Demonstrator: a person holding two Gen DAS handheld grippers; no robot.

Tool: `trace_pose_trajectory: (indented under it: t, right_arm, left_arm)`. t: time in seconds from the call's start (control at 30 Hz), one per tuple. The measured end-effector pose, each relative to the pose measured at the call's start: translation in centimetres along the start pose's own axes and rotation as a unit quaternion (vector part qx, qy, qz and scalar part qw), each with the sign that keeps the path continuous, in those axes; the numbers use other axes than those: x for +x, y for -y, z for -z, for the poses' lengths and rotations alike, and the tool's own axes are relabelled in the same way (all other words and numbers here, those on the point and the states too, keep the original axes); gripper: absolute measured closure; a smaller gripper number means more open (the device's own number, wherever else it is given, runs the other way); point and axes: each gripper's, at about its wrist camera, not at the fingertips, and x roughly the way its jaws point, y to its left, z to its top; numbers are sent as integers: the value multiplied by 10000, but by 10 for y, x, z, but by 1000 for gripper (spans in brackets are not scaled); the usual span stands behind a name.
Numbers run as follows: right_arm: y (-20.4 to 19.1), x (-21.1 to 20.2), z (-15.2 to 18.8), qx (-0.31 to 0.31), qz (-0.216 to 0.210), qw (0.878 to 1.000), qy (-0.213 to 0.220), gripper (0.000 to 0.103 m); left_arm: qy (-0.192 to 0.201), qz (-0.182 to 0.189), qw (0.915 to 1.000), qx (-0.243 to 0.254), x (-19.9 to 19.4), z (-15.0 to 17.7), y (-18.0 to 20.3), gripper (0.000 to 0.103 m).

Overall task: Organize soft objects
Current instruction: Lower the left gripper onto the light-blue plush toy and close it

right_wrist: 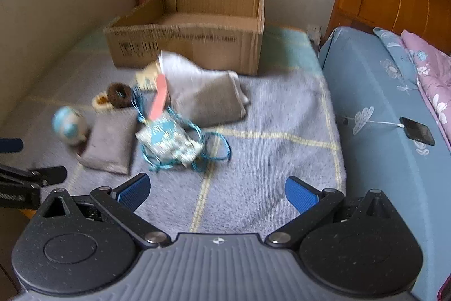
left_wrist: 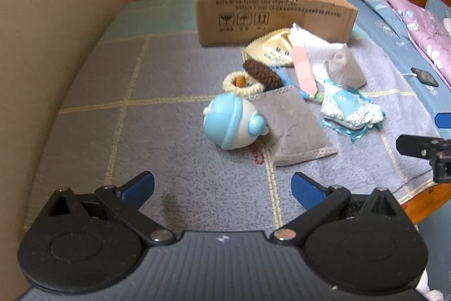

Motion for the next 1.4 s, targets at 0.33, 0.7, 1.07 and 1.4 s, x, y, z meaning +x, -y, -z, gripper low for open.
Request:
trace_pose_trajectory:
  t: [0.33,0.7,1.07,1.4]
  right_arm:
    - [0,29,7,-243,-241,9993,-159,0]
    - [-5,44,7,-383,-324,9985,-227,0]
    - [-3,46,12,-425,-385,9982,-166,0]
    - [-4,47,12,-422,-370,9983,-171,0]
  left_arm:
    - [-68,195,9994,288,21,-4,0,0]
    - [316,402,9971,567,21,3,-7,0]
    - [924,314,9932,638,9,1,-14,2]
    - [1193,544,9886,742,9,-16,-12,29]
